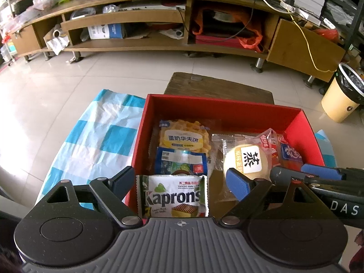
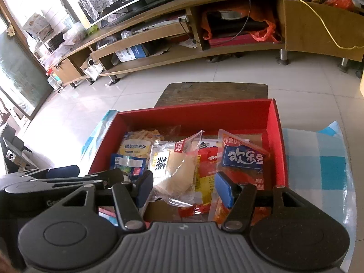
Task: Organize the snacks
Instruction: 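Lower the wafer and bun into the red box and open both tools, then move the left tool to the red-and-white snack bar while the right tool reaches the white foil packet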
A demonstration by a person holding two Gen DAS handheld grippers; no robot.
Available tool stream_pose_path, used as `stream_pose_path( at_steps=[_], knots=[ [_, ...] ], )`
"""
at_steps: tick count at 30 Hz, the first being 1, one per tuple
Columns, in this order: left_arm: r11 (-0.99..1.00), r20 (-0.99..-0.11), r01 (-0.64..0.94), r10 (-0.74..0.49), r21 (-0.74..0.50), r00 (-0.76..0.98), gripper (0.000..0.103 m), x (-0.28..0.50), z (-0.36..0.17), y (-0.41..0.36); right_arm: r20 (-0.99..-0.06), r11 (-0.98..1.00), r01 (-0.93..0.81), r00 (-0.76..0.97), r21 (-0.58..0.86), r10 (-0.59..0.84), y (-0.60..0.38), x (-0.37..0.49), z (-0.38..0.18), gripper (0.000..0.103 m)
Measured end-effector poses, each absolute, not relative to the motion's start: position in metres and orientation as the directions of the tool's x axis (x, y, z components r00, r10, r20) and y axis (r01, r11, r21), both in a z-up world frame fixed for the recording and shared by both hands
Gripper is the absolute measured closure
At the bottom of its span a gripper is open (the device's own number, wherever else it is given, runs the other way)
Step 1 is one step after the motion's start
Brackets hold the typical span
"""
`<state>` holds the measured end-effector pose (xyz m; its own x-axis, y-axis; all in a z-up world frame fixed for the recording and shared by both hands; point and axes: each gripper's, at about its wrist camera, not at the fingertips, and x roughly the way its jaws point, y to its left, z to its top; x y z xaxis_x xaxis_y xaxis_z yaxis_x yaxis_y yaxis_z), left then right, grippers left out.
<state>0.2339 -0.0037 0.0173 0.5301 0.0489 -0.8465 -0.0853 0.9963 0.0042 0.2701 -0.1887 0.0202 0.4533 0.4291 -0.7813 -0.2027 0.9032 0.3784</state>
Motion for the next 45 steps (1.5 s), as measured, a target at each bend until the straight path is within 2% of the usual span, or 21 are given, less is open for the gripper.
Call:
stream_pose_path(
  at_steps=[5, 24, 34, 45],
  knots=[
    [0.997, -0.844, -0.078, 0.041, -0.001, 0.535, 0.012, 0.225, 0.021, -0.005, -0.779, 0.904, -0.205, 0.458, 0.375, 0.427, -0.193, 0.263, 0.024, 0.040],
    [1.000, -0.849, -0.020, -0.004, -0.018, 0.529, 0.011, 0.183, 0.021, -0.024, -0.800, 0.918, -0.188, 0.450, 0.350, 0.397, -0.212, 0.216, 0.028, 0.040],
    [0.998, -0.892, 0.056, -0.054, -0.032, 0.450, 0.011, 0.158, -0.005, -0.051, -0.837, 0.938, -0.133, 0.423, 0.321, 0.347, -0.237, 0.197, 0.016, 0.039],
    [0.975, -0.949, 0.220, -0.106, -0.040, 0.298, 0.007, 0.127, -0.054, -0.118, -0.850, 0.940, -0.141, 0.401, 0.311, 0.342, -0.249, 0.191, 0.010, 0.039]
  ],
)
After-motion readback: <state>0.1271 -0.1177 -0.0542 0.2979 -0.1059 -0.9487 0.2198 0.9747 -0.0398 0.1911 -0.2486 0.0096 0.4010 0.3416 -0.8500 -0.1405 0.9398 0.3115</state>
